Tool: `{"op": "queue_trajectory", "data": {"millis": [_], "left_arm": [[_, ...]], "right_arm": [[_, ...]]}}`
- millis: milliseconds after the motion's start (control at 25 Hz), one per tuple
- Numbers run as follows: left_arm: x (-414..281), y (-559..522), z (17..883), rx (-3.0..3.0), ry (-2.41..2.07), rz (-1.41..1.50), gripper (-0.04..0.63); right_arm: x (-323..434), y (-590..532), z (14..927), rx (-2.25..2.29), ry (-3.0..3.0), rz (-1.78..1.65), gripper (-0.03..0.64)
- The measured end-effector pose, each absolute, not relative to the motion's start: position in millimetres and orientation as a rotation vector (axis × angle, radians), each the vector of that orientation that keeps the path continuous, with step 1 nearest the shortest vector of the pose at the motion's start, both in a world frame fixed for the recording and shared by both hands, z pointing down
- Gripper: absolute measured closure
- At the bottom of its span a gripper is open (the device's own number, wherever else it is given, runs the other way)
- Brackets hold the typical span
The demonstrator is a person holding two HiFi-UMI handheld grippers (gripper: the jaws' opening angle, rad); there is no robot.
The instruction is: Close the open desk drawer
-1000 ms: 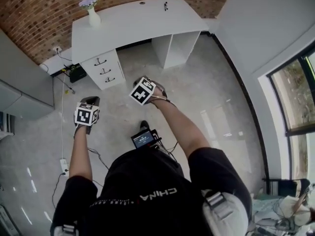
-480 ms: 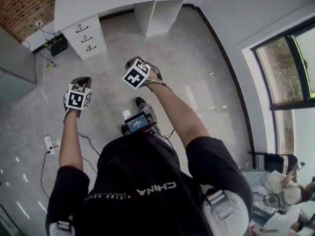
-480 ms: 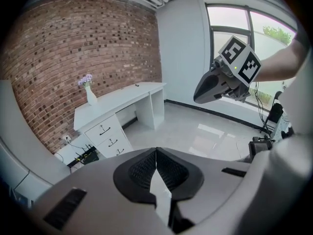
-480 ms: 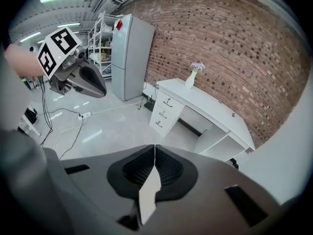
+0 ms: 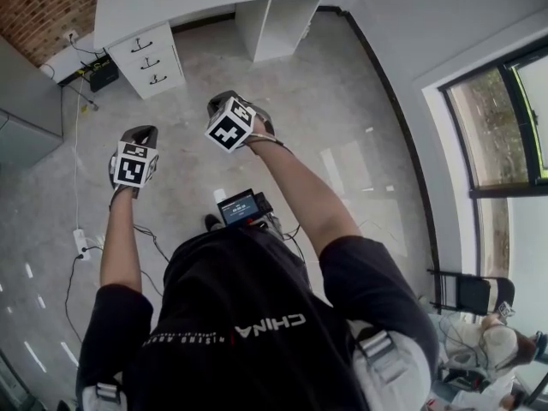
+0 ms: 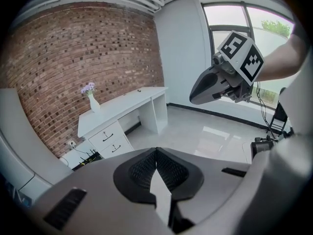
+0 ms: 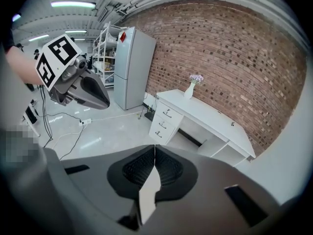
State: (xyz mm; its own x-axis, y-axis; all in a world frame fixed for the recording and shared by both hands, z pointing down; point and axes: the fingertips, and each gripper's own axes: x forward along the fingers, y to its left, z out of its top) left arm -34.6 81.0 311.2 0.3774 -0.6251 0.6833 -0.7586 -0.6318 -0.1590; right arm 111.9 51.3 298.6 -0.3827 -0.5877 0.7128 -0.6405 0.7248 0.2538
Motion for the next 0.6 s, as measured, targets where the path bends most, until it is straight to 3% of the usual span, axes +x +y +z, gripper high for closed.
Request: {"op": "queue_trajectory", "data": {"millis": [600], "left_arm": [[-35,82,295,2.416,-1.335,1.067,0.583]], "right_arm": [[102,46,281,0.928,-2.141,0.036,0.601]]}}
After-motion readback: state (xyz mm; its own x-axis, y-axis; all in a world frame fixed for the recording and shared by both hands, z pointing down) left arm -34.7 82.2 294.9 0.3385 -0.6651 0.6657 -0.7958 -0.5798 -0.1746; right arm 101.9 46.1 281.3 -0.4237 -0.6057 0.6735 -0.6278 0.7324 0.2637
